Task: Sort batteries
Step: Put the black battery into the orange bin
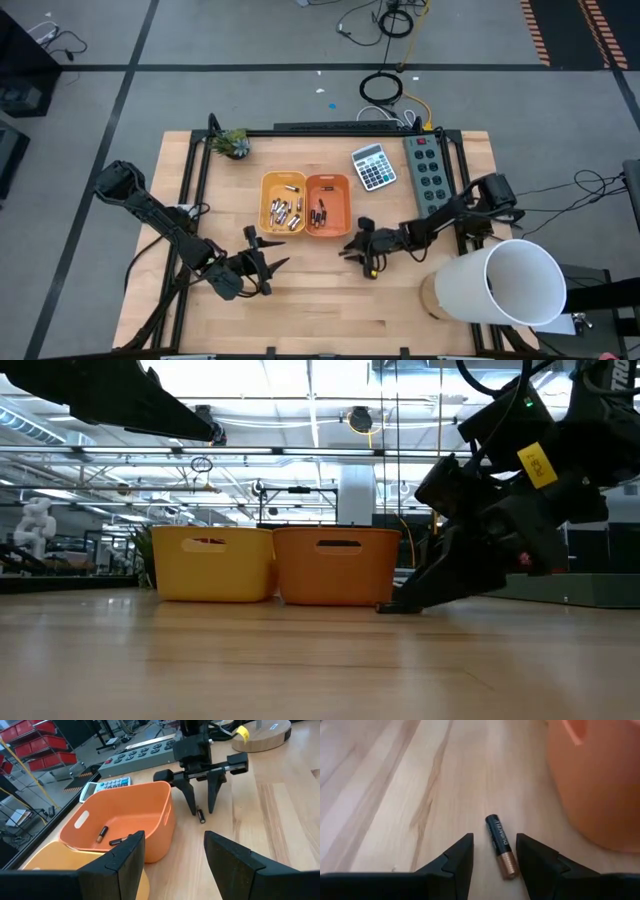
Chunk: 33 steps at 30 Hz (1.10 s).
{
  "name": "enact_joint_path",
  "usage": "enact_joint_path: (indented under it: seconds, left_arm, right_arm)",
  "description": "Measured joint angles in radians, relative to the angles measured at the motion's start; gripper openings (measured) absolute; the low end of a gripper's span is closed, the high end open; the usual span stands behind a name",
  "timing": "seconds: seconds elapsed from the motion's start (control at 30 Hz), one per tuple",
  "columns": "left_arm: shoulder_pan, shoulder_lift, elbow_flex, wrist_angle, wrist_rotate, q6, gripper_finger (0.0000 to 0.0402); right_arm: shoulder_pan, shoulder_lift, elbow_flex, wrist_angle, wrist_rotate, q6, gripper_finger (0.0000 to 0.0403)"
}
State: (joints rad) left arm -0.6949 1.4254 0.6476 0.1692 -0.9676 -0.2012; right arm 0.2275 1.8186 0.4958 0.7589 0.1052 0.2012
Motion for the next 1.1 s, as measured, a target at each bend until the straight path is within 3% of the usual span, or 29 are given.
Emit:
enact_joint_path:
  seconds: [0.3, 0.47, 0.53, 0.63, 0.83, 1.1]
  left_arm:
    - [0.0, 0.0, 0.0, 0.0, 0.014, -0.002, 0.0215]
    - [0.0, 0.0, 0.0, 0.001, 0.015, -0.002, 0.0215]
    - [0.0, 0.0, 0.0, 0.001, 0.015, -0.002, 0.0215]
    - [0.0, 0.0, 0.0, 0.001, 0.015, -0.002, 0.0215]
    - [0.0, 0.0, 0.0, -0.002, 0.015, -0.002, 0.0215]
    - [0.0, 0.0, 0.0, -0.004, 0.015, -0.003, 0.0215]
  right_arm:
    - [0.005, 0.085, 0.008, 0.071, 0.027, -0.008, 0.0125]
    - [0.002, 0.109, 0.01, 0.063, 0.017, -0.007, 0.0035]
    - [0.002, 0.11, 0.01, 0.056, 0.004, -0.007, 0.0017]
    - [0.001, 0.115, 0.009, 0.088, -0.022, -0.008, 0.0018]
    - [0.005, 0.125, 0.003, 0.233, -0.203, -0.043, 0.0011]
    - [-0.017, 0.123, 0.003, 0.467, -0.252, -0.053, 0.0011]
